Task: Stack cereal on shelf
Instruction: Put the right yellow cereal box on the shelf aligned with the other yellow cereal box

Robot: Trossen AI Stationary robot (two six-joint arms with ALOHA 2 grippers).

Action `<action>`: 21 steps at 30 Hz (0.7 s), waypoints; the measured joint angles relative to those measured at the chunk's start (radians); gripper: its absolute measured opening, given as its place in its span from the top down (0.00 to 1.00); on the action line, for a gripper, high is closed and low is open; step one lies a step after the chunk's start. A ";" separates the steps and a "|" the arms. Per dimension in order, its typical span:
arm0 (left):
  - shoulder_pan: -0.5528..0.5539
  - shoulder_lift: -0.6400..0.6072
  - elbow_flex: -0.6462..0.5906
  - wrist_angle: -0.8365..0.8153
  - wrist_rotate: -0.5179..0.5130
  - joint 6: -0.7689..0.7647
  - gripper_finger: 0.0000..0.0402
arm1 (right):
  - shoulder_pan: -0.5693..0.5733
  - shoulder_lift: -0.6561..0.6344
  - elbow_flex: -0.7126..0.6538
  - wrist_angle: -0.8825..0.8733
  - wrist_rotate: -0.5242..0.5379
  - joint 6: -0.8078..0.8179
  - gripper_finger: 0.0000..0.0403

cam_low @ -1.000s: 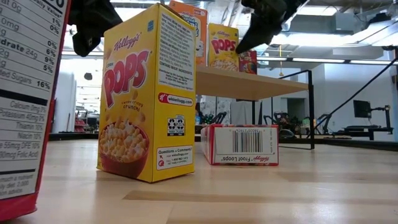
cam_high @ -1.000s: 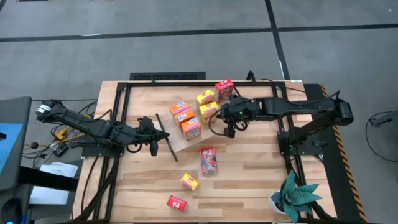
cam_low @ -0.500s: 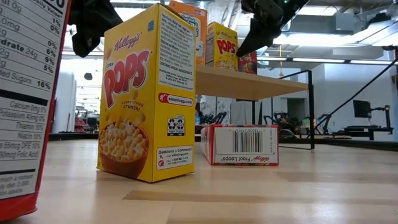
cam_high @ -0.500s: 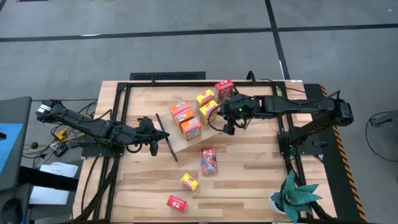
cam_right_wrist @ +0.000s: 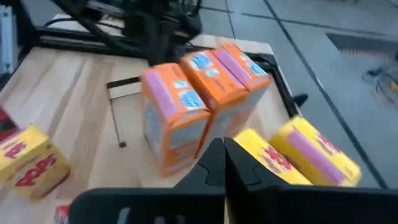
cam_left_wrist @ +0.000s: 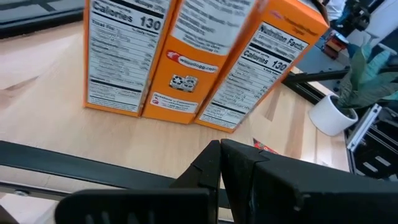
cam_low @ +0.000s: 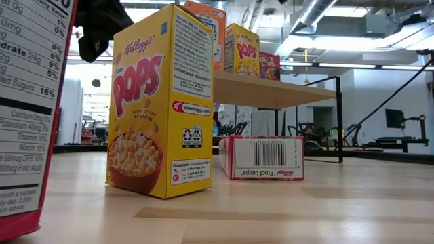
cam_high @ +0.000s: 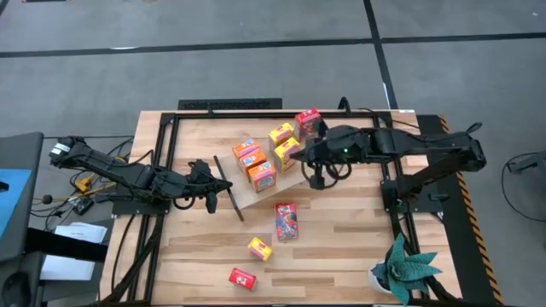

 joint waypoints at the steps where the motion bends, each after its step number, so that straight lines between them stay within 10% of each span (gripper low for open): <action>1: 0.000 0.000 0.000 0.000 -0.011 0.000 1.00 | 0.006 0.009 0.005 0.019 0.004 -0.009 0.98; 21: 0.000 0.000 0.000 0.001 -0.046 0.001 1.00 | 0.051 0.251 0.200 0.003 0.139 -0.188 0.95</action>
